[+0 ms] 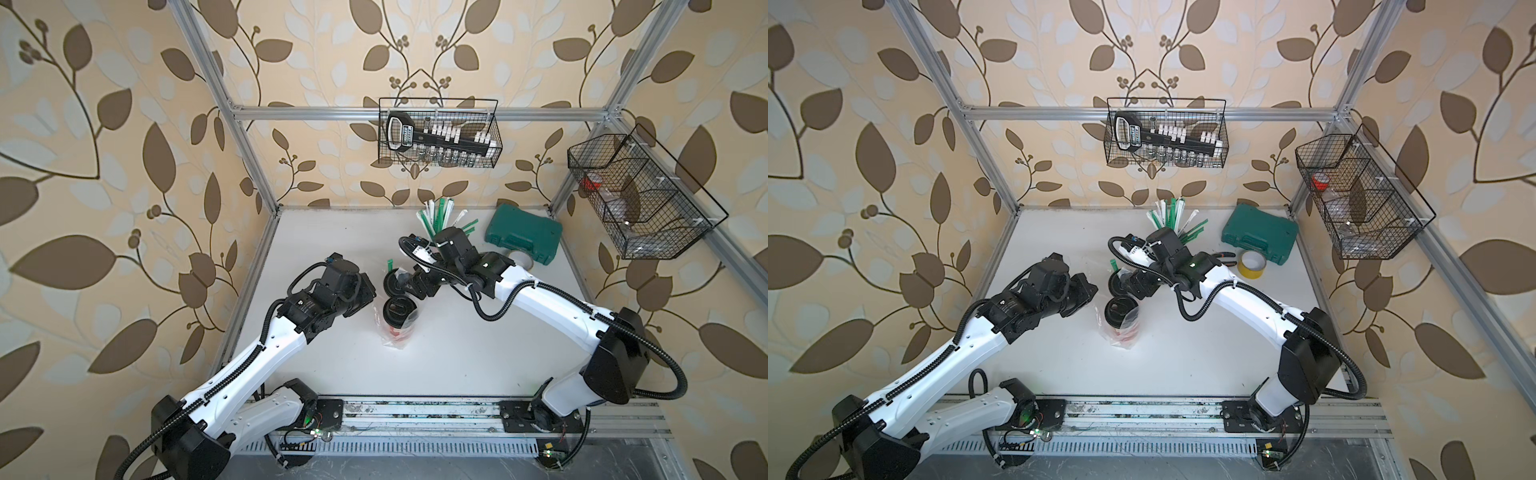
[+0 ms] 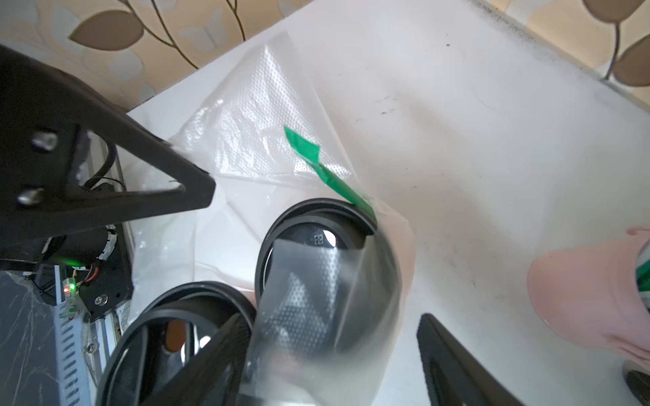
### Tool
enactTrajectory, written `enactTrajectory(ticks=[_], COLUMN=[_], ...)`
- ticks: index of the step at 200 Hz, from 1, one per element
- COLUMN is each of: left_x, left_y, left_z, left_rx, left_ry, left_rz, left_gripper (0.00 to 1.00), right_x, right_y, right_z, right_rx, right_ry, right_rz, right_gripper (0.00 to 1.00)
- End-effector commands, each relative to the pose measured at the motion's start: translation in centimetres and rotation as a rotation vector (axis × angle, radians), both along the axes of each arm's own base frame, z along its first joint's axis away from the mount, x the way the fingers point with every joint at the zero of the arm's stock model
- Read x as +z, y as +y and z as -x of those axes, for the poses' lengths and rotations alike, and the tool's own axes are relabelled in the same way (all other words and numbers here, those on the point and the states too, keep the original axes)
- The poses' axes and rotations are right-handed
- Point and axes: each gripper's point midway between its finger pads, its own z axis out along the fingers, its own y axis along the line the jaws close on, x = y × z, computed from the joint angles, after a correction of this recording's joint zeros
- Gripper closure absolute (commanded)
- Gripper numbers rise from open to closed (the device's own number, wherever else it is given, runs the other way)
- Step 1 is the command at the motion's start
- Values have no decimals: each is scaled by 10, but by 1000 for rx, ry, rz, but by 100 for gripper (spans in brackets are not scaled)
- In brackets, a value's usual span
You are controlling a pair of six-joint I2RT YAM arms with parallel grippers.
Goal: Pack milk tea into plastic carrier bags
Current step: Adjust the plastic carrier bag at the center of the board.
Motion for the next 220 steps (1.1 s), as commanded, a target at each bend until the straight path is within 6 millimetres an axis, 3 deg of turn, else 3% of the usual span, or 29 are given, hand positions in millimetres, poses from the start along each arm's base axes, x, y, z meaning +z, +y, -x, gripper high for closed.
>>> enactTrajectory(ticks=[1, 47, 73, 103, 136, 180, 220], left_x=[13, 8, 7, 7, 6, 5, 5], left_y=[0, 3, 5, 7, 8, 9, 10], left_z=[-7, -6, -5, -3, -3, -2, -1], left_rx=[8, 16, 20, 23, 26, 28, 29], left_ry=[-40, -30, -29, -29, -30, -28, -29], left_rz=[19, 13, 8, 6, 9, 10, 8], left_gripper=[100, 100, 100, 100, 100, 100, 100], right_x=[16, 6, 25, 50, 59, 27, 15], right_y=[6, 3, 10, 17, 21, 17, 20], right_z=[-1, -13, -6, 4, 10, -15, -33], right_rx=[13, -35, -30, -31, -15, -75, -101], right_ry=[-10, -26, -102, -196, -203, -185, -179], right_rz=[-24, 34, 49, 49, 1, 94, 125], right_gripper=[21, 19, 17, 7, 2, 1, 2])
